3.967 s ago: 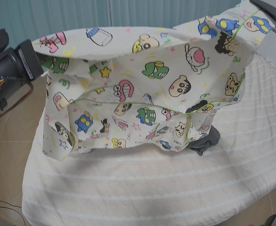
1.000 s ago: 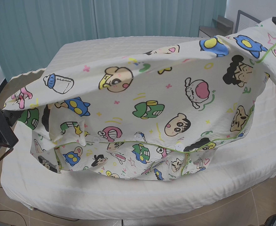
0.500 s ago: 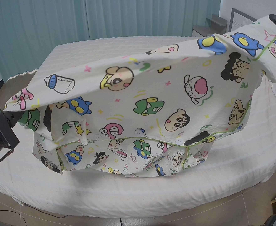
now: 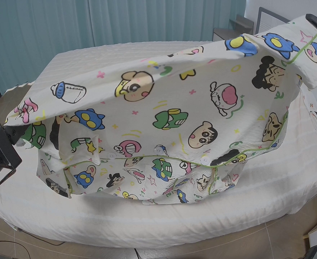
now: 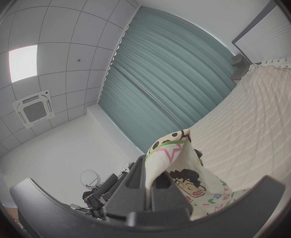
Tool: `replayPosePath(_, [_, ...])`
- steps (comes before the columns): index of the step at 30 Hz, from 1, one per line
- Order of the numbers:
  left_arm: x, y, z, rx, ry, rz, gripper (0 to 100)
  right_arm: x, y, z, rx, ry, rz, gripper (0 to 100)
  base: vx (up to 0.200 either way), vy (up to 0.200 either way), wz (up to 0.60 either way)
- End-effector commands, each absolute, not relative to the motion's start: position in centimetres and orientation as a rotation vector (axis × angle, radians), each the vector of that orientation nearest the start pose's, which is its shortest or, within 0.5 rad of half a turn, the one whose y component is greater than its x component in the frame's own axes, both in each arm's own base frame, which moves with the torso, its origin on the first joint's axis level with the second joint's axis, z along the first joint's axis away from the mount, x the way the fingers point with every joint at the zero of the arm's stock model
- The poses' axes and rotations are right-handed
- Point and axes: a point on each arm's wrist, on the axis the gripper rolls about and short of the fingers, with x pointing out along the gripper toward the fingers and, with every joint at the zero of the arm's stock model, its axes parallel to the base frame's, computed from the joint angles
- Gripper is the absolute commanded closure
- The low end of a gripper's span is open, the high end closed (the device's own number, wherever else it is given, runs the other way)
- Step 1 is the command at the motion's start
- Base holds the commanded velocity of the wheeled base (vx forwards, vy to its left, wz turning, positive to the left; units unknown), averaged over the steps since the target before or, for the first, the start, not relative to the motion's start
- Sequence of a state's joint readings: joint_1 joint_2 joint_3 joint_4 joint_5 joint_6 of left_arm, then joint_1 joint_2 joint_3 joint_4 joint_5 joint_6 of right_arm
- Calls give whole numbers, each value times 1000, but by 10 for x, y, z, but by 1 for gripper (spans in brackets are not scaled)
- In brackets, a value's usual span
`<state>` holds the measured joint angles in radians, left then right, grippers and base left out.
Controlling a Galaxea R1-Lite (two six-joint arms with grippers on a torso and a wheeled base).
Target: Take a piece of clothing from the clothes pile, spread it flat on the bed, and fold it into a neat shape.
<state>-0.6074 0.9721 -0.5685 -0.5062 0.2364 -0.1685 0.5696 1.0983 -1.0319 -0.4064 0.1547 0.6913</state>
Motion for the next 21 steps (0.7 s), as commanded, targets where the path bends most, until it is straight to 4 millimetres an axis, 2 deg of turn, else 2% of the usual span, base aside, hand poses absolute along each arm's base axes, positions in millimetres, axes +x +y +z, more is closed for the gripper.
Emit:
replayPosePath(1, [104, -66, 259, -209, -63, -377, 100, 118, 80, 363, 724, -69, 805, 100, 0, -200, 0])
replayPosePath(21, [104, -66, 264, -216, -75, -379, 100, 121, 81, 364, 724, -72, 806, 100, 0, -200, 0])
